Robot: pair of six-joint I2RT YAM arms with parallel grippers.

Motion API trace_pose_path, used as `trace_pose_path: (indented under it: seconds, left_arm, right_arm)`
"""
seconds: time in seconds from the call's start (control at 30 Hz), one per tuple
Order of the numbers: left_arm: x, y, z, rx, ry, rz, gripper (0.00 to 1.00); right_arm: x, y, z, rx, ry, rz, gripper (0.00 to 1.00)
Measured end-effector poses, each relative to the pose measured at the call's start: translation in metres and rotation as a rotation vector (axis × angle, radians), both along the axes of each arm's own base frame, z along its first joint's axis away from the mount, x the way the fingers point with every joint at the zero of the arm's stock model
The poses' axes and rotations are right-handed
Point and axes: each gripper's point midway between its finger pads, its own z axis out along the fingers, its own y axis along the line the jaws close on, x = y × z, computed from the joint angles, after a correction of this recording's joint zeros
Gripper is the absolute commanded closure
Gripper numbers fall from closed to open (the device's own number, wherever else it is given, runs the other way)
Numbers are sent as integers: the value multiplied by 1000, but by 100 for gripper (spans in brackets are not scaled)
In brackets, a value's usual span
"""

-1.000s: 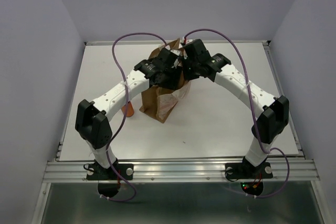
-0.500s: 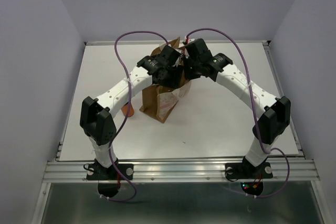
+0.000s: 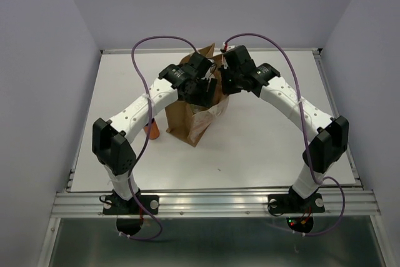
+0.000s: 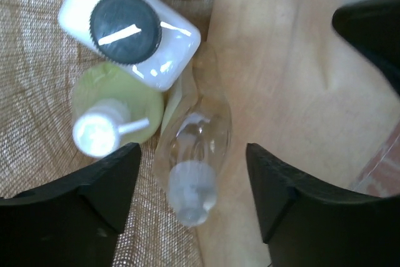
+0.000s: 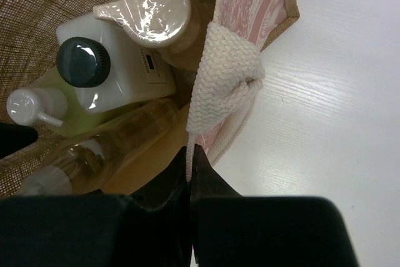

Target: Place the personal care products into the canvas bag

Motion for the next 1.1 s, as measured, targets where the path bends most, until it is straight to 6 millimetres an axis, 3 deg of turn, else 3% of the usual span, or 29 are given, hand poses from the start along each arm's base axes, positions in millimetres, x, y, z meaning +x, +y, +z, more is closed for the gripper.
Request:
trace_pose_path:
  seconds: [0.2, 0.53, 0.83, 0.97, 1.1]
  left_arm:
    - [-8, 7, 9, 0, 2, 4, 8]
    - [-11, 11, 49, -44, -58, 8, 2]
    - [-7, 15, 113, -124, -190, 39, 1]
    - [-4, 37, 144, -122, -286, 130, 1]
    - [-6, 82, 157, -91, -344, 277, 1]
  right_arm:
    - [-1, -3, 0, -1, -2, -2, 99]
    - [-2, -4, 1, 0, -4, 1, 99]
    - [-3, -3, -1, 6, -7, 5, 99]
    - [-3, -3, -1, 8, -7, 6, 99]
    - [-3, -3, -1, 9, -7, 7, 99]
